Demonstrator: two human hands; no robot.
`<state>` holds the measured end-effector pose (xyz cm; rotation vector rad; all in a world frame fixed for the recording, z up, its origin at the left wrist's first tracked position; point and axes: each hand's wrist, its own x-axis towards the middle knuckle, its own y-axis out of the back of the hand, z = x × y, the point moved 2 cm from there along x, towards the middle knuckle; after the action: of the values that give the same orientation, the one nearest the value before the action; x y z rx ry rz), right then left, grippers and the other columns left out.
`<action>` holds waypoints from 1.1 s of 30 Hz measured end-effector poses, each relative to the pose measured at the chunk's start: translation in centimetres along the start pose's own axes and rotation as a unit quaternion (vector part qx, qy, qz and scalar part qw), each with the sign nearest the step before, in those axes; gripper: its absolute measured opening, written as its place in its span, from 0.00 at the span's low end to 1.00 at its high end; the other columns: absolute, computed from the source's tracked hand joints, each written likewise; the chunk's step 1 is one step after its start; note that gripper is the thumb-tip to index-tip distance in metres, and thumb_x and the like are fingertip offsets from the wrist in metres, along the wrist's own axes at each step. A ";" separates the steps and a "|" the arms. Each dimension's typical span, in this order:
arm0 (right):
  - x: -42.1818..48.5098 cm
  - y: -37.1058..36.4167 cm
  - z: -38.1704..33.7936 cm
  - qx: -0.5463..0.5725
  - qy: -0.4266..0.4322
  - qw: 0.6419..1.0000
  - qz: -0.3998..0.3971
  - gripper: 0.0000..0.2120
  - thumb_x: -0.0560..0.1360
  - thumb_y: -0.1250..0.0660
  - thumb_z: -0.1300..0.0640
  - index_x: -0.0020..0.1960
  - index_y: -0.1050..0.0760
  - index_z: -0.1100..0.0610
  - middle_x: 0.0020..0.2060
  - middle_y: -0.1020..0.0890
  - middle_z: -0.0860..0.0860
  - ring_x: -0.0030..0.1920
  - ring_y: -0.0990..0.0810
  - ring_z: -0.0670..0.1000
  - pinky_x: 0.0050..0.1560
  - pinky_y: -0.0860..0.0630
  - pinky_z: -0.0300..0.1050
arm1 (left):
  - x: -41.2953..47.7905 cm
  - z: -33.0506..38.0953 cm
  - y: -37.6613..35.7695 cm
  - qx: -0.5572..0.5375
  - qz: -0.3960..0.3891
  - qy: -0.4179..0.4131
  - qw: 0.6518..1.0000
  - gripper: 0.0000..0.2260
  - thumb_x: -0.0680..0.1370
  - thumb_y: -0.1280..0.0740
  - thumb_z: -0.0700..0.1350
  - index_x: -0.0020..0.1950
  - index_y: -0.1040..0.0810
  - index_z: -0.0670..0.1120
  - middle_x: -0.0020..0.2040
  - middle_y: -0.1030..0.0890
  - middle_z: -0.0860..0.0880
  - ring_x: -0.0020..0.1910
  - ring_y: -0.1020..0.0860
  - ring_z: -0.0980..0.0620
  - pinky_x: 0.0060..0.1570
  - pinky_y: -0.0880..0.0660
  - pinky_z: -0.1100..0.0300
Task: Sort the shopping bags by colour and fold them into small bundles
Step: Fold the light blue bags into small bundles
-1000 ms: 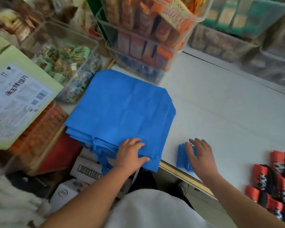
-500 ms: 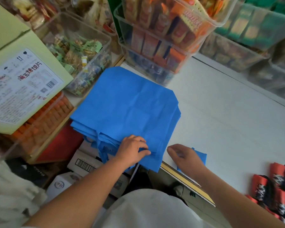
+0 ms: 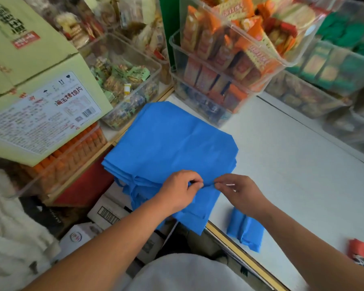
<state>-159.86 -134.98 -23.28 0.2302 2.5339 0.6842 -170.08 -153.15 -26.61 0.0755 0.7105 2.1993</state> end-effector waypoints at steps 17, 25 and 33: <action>-2.4 6.7 -3.0 0.090 0.104 0.962 0.234 0.06 0.84 0.40 0.57 0.51 0.26 0.51 0.38 0.23 0.46 0.35 0.28 0.46 0.36 0.31 0.36 | -1.0 6.3 3.8 0.146 0.205 -0.017 0.968 0.23 0.78 0.31 0.60 0.65 0.23 0.45 0.59 0.20 0.51 0.59 0.26 0.51 0.66 0.28 0.47; -7.9 19.3 -1.4 0.154 0.026 0.879 0.450 0.07 0.85 0.43 0.52 0.50 0.29 0.50 0.39 0.24 0.47 0.37 0.27 0.44 0.38 0.31 0.42 | 4.7 16.4 3.7 0.244 0.224 -0.144 0.932 0.33 0.79 0.40 0.66 0.75 0.29 0.44 0.74 0.28 0.46 0.75 0.33 0.46 0.78 0.44 0.40; -8.7 26.9 8.4 0.242 -0.149 0.799 0.530 0.08 0.84 0.42 0.53 0.53 0.27 0.56 0.38 0.25 0.49 0.45 0.26 0.55 0.45 0.35 0.45 | 9.8 20.9 -6.2 0.235 0.115 -0.220 0.940 0.31 0.81 0.43 0.59 0.79 0.35 0.40 0.81 0.40 0.40 0.81 0.42 0.43 0.79 0.46 0.44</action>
<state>-147.30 -110.78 -12.15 1.8571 2.0361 0.2689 -166.66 -133.16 -13.94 0.9066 0.9843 2.0675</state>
